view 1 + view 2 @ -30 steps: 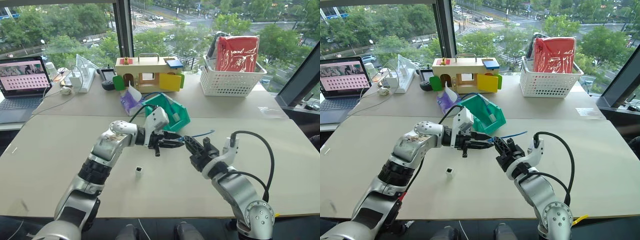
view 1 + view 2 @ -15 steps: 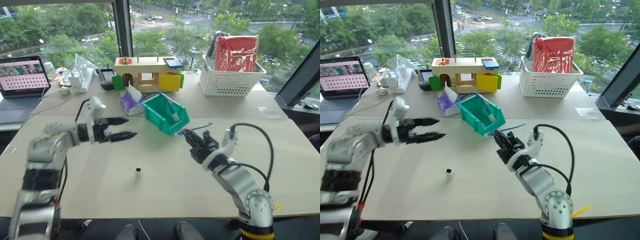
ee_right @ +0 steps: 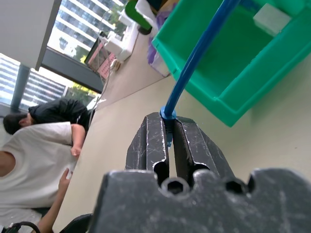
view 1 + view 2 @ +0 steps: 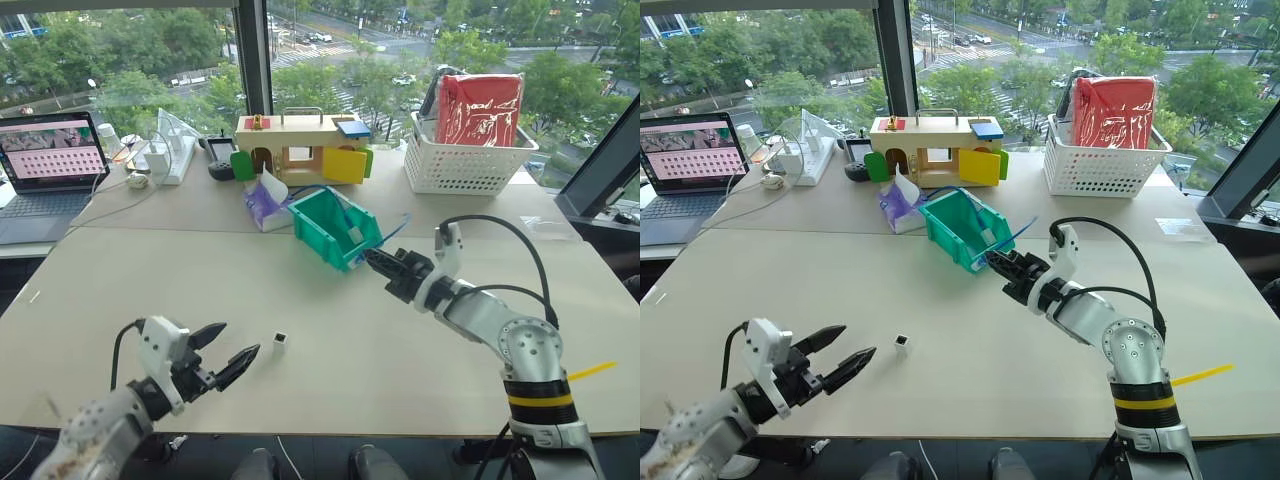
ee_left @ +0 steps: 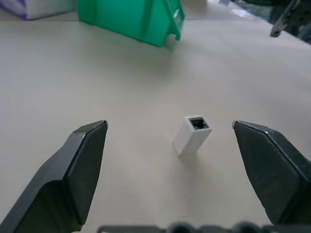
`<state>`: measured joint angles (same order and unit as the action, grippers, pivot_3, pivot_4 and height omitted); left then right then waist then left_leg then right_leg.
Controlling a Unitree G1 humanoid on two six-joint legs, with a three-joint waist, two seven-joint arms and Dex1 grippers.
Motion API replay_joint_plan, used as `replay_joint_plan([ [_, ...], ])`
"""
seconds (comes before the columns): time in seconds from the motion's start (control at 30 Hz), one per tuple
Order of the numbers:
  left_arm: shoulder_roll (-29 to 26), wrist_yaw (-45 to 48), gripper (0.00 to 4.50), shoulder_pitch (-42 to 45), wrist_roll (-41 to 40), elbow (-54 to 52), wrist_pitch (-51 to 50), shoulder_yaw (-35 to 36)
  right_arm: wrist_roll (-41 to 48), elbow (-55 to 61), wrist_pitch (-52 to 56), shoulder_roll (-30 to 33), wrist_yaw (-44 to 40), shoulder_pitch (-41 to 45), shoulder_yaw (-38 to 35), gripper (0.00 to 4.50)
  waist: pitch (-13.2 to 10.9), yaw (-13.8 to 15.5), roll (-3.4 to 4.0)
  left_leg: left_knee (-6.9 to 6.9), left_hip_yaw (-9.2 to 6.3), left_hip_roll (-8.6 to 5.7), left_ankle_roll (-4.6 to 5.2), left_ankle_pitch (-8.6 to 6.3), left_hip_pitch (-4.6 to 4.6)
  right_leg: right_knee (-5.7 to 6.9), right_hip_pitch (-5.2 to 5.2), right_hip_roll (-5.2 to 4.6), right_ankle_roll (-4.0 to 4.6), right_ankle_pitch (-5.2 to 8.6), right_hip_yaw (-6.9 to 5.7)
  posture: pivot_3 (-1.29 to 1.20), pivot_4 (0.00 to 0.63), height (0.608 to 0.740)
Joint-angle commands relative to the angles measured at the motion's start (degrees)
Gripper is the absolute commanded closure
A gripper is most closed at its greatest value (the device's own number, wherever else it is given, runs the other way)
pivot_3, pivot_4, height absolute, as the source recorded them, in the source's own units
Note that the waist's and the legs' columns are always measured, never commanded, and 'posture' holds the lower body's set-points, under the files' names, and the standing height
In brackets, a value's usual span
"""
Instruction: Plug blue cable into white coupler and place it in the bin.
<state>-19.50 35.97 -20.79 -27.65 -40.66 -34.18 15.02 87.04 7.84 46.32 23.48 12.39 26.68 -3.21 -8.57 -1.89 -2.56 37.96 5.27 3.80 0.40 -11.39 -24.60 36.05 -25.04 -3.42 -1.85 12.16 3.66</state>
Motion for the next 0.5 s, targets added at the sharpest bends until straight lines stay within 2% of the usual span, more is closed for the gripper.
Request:
replay_joint_plan([
  [0.03, 1.1, -5.1, 0.05, -1.1, 4.2, -4.0, 3.0, -5.3, -0.9, 0.8, 1.4, -0.6, -0.9, 1.5, -1.7, 4.50, 0.0, 0.1, 0.00, 0.00, 0.00, -0.01, 0.00, 0.00, -0.01, -0.01, 0.00, 0.00, 0.05, 0.03, 0.00, 0.00, 0.150, 0.732],
  [0.13, 1.7, -7.9, 0.05, 0.2, 7.9, -2.2, 2.6, -13.3, -2.8, 2.8, 3.3, 1.7, -0.4, 0.5, -1.9, 4.50, 0.0, 0.1, 0.05, 0.00, -0.01, -0.02, 0.00, 0.00, 0.00, 0.00, -0.02, 0.03, 0.14, 0.09, 0.01, 0.00, 0.150, 0.732],
  [0.3, 2.4, -10.8, 0.05, 6.1, 10.7, 4.5, 1.4, -18.6, -2.5, 7.5, 4.0, 3.6, 2.1, -2.0, -4.7, 4.50, 0.0, 0.2, 0.05, 0.00, -0.01, -0.05, 0.01, 0.00, -0.03, -0.02, -0.04, 0.03, -0.03, 0.01, 0.05, 0.00, 0.150, 0.732],
  [0.4, 4.3, -11.9, 0.05, 8.5, 8.9, 6.4, -0.3, -19.8, -2.1, 10.0, 3.6, 3.3, 4.5, -3.6, -5.6, 4.50, 0.0, 0.2, 0.05, 0.00, -0.03, -0.04, 0.01, 0.00, -0.04, -0.04, -0.03, 0.05, -0.08, -0.01, 0.05, 0.00, 0.150, 0.732],
  [0.5, 5.2, -14.1, 0.05, 11.6, 10.9, 10.0, -1.3, -21.4, -1.2, 12.9, 3.1, 3.1, 7.1, -5.5, -7.1, 4.50, 0.0, 0.0, 0.05, 0.00, -0.04, -0.04, 0.01, 0.00, -0.06, -0.05, -0.04, 0.04, -0.09, -0.01, 0.06, 0.00, 0.150, 0.732],
])
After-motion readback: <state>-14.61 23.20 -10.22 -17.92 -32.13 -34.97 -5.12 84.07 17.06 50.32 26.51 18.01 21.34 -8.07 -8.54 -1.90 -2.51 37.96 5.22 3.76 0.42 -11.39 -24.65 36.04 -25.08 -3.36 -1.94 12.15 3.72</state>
